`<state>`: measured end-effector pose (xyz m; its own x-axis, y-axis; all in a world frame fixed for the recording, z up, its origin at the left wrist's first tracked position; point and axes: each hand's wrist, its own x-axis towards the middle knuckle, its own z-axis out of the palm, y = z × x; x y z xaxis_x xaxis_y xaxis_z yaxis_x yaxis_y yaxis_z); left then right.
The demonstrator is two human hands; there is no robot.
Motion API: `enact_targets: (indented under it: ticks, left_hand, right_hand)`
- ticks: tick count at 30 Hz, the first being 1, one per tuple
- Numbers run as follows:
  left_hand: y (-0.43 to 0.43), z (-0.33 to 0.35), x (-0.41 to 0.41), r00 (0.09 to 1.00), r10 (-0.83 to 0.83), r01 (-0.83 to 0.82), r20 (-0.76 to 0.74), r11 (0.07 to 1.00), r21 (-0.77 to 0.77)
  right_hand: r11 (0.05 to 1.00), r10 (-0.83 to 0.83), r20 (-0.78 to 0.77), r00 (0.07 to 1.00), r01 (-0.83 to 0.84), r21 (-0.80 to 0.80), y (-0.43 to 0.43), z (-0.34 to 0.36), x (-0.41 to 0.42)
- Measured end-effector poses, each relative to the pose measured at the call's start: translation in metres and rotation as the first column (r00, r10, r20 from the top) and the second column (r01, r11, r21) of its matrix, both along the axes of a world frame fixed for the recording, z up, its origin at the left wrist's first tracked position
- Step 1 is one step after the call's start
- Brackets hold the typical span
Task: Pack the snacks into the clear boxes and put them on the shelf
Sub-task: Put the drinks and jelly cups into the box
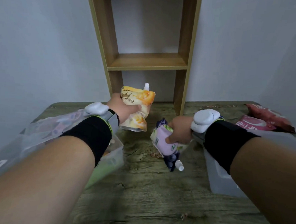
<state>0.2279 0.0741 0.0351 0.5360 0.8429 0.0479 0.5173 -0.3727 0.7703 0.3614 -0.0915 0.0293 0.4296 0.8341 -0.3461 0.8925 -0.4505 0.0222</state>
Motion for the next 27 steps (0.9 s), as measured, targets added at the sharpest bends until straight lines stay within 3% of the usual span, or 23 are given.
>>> enact_targets:
  ticks: [3,8,12,15,17,20,24,27]
  left_hand:
    - [0.003,0.007,-0.030,0.986,0.105,-0.095,0.131,0.992,-0.086]
    - [0.010,0.009,-0.091,0.961,0.234,-0.199,0.151,0.956,-0.215]
    - [0.018,0.002,-0.140,0.888,0.349,-0.172,0.299,0.855,-0.489]
    - [0.018,-0.003,-0.168,0.841,0.396,-0.119,0.368,0.800,-0.588]
    - [0.017,-0.005,-0.186,0.828,0.428,-0.151,0.362,0.792,-0.591]
    - [0.015,-0.010,-0.205,0.832,0.475,-0.264,0.288,0.794,-0.547]
    - [0.012,-0.021,-0.215,0.824,0.538,-0.422,0.178,0.792,-0.441]
    - [0.005,-0.025,-0.212,0.830,0.554,-0.549,-0.065,0.790,-0.273]
  right_hand:
    - [0.994,-0.028,0.002,1.000,0.028,0.107,0.005,0.014,-0.009]
    - [0.935,-0.058,-0.109,0.992,0.093,0.341,0.023,0.034,-0.027]
    - [0.840,-0.066,-0.291,0.955,0.210,0.501,0.041,0.043,-0.043]
    - [0.767,-0.019,-0.500,0.866,0.334,0.548,0.054,0.042,-0.058]
    - [0.739,0.022,-0.579,0.815,0.377,0.559,0.065,0.039,-0.075]
    - [0.773,0.062,-0.606,0.793,0.346,0.531,0.083,0.032,-0.102]
    - [0.857,0.078,-0.564,0.822,0.233,0.459,0.102,0.022,-0.130]
    - [0.921,0.096,-0.409,0.908,0.074,0.382,0.111,0.017,-0.145]
